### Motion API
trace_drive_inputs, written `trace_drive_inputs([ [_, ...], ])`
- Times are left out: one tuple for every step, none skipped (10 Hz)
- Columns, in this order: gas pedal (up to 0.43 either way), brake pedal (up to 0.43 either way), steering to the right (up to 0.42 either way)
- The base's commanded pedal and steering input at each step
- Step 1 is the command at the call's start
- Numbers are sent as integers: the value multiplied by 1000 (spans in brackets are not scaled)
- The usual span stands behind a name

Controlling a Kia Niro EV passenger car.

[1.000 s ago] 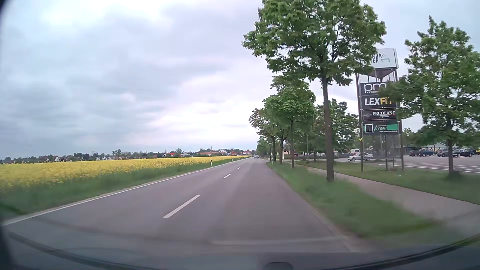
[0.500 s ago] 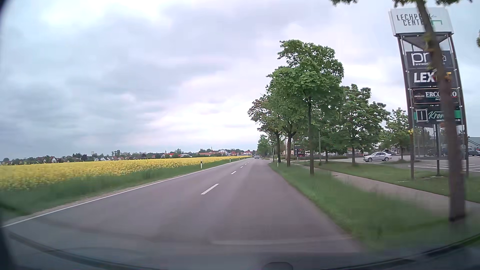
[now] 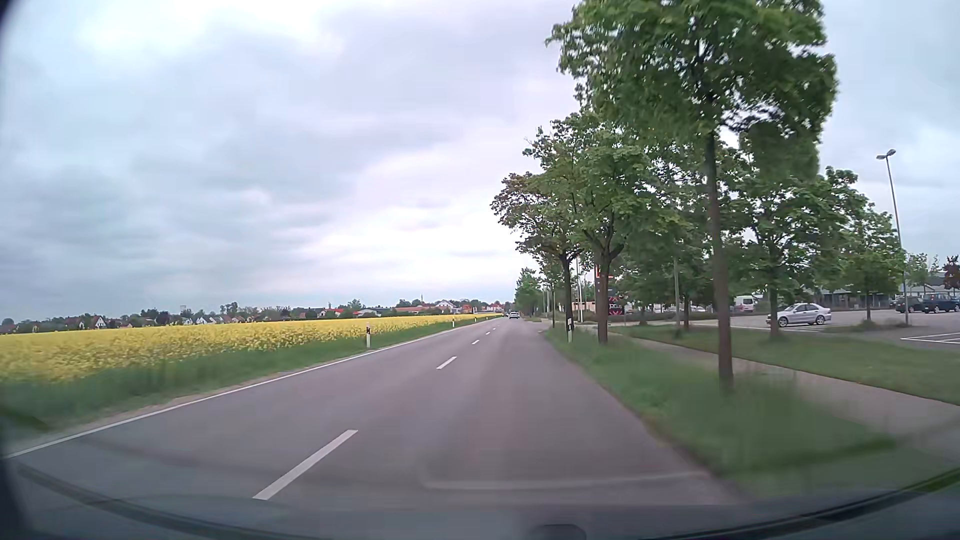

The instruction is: Follow the waypoints while adhering to traffic rules and regulations

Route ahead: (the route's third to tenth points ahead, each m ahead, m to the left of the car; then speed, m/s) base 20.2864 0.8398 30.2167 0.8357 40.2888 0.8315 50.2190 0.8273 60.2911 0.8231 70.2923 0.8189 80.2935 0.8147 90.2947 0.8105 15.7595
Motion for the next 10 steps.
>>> trace_drive_inputs([
  [189, 0, 0],
  [189, 0, 0],
  [189, 0, 0],
  [189, 0, 0],
  [189, 0, 1],
  [189, 0, 0],
  [189, 0, 0],
  [189, 0, 0],
  [189, 0, 0],
  [189, 0, -1],
])
